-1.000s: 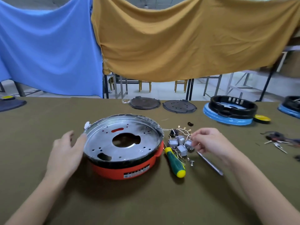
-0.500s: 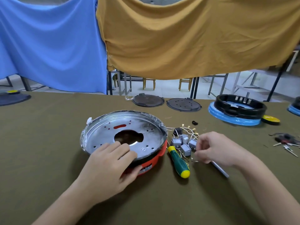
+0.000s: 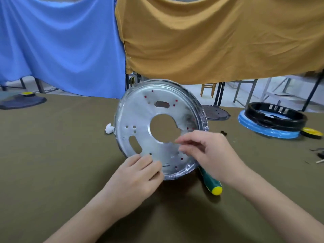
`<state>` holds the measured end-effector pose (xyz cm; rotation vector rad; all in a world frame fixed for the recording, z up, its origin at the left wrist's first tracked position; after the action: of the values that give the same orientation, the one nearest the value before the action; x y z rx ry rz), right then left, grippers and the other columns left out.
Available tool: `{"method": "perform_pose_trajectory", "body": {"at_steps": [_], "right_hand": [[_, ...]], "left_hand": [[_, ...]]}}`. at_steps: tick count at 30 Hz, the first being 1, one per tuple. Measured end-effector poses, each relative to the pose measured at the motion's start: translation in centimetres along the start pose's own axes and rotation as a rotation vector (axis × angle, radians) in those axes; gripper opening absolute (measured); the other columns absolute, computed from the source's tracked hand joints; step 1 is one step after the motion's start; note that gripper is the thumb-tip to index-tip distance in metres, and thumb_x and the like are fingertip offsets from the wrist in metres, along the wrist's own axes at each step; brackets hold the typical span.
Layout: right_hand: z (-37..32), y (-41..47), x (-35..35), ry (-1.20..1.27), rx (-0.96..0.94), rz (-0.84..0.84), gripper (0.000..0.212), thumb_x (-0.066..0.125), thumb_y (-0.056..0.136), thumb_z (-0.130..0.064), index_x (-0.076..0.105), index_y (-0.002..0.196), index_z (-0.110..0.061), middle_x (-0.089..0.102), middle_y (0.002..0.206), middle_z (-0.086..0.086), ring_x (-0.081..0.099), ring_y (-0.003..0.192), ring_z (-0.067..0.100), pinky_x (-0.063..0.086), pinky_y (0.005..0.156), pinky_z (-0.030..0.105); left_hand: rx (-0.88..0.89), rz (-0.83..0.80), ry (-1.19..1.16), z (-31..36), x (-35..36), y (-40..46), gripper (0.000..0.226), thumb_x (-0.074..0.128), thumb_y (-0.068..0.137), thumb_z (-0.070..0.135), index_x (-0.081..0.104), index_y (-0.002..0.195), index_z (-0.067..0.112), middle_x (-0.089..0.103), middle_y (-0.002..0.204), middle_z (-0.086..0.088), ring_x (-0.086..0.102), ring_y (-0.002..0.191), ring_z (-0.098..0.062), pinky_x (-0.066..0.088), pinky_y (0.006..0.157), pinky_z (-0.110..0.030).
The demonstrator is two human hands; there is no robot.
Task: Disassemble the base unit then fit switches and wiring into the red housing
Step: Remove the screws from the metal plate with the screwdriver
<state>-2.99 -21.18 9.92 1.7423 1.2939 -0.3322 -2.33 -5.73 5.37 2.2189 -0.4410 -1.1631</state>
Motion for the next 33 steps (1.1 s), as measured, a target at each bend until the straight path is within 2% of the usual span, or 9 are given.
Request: {"method": "perform_pose_trajectory", "body": {"at_steps": [3,6,10,13,15,18,21,26,33], "right_hand": [[1.0,-0.3,1.6,0.062,0.036,-0.044,0.012,0.078,0.083,-0.018,0.069,0.086,-0.025,0.069,0.074,-0.012,0.062,0.068,0.003,0.045,0.064,0.010],[2.1,-0.3,1.4,0.044,0.041,-0.019,0.013,0.080,0.079,-0.019,0.070,0.076,-0.027,0.069,0.071,-0.016,0.062,0.065,0.000,0.043,0.063,0.007],[2.5,-0.5,1.3,-0.018,0.039,-0.065,0.010,0.080,0.080,-0.019,0.074,0.082,-0.027,0.068,0.071,-0.020,0.063,0.067,-0.005,0.042,0.064,0.004],[2.3,-0.6,0.9,-0.123,0.000,-0.079,0.005,0.079,0.081,-0.021,0.077,0.084,-0.025,0.073,0.078,-0.014,0.063,0.075,0.000,0.044,0.070,0.008],[2.0,-0.6,1.1,-0.197,-0.028,-0.114,0.007,0.076,0.084,-0.020,0.078,0.089,-0.025,0.074,0.085,-0.014,0.063,0.083,0.003,0.045,0.077,0.012],[1.8,-0.9,1.8,-0.271,-0.056,-0.196,0.013,0.070,0.089,-0.017,0.078,0.096,-0.024,0.075,0.095,-0.013,0.065,0.088,0.006,0.047,0.085,0.020],[1.8,-1.1,2.5,-0.317,-0.061,-0.255,0.014,0.066,0.092,-0.020,0.076,0.099,-0.026,0.070,0.096,-0.012,0.061,0.093,0.007,0.047,0.089,0.027],[1.8,-1.2,3.0,-0.302,-0.046,-0.261,0.011,0.067,0.091,-0.024,0.074,0.096,-0.031,0.055,0.087,-0.017,0.041,0.084,-0.004,0.042,0.086,0.022],[1.6,-1.1,3.9,-0.287,-0.051,-0.278,0.009,0.071,0.088,-0.020,0.077,0.089,-0.026,0.063,0.091,-0.015,0.049,0.096,0.007,0.043,0.088,0.027]], "left_hand": [[0.019,-0.074,-0.042,0.4,0.8,-1.0,0.019,0.056,0.085,0.000,0.070,0.092,0.010,0.058,0.084,-0.001,0.050,0.077,-0.021,0.050,0.071,-0.030],[0.002,-0.118,-0.095,0.3,1.1,-1.6,0.029,0.047,0.088,0.001,0.069,0.105,0.006,0.057,0.088,-0.003,0.049,0.079,-0.022,0.049,0.073,-0.031],[-0.011,-0.091,-0.125,0.2,0.3,-1.2,0.029,0.043,0.089,-0.004,0.070,0.087,0.007,0.057,0.077,-0.004,0.051,0.068,-0.023,0.048,0.063,-0.032],[-0.033,-0.059,-0.135,0.1,-0.3,-0.9,0.046,0.028,0.095,-0.006,0.066,0.075,0.010,0.054,0.069,-0.002,0.049,0.062,-0.022,0.046,0.055,-0.032],[-0.052,-0.049,-0.144,0.0,-0.3,-1.0,0.053,0.022,0.099,-0.003,0.066,0.073,0.011,0.053,0.068,-0.002,0.048,0.061,-0.022,0.043,0.056,-0.031],[-0.091,-0.031,-0.155,-0.6,0.0,-1.2,0.039,0.039,0.096,-0.004,0.067,0.073,0.011,0.055,0.069,-0.001,0.047,0.063,-0.021,0.040,0.058,-0.029],[-0.118,-0.013,-0.169,-1.0,0.2,-1.5,0.023,0.059,0.083,-0.009,0.068,0.073,0.010,0.059,0.071,-0.002,0.051,0.062,-0.022,0.044,0.057,-0.032],[-0.147,0.042,-0.173,-1.2,0.0,-1.5,0.020,0.066,0.079,-0.011,0.065,0.070,0.007,0.054,0.069,-0.005,0.050,0.059,-0.024,0.046,0.055,-0.035],[-0.133,0.050,-0.173,-1.1,-0.1,-1.4,0.024,0.073,0.074,-0.011,0.062,0.065,0.008,0.051,0.066,-0.004,0.046,0.059,-0.023,0.043,0.056,-0.033]]}}
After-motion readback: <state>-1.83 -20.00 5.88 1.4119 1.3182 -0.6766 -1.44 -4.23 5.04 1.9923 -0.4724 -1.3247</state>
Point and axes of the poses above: each hand's wrist, its own y-axis towards the middle knuckle, its own x-axis out of the palm, z = x × y, the point moved 8 cm from there along y, towards the middle knuckle
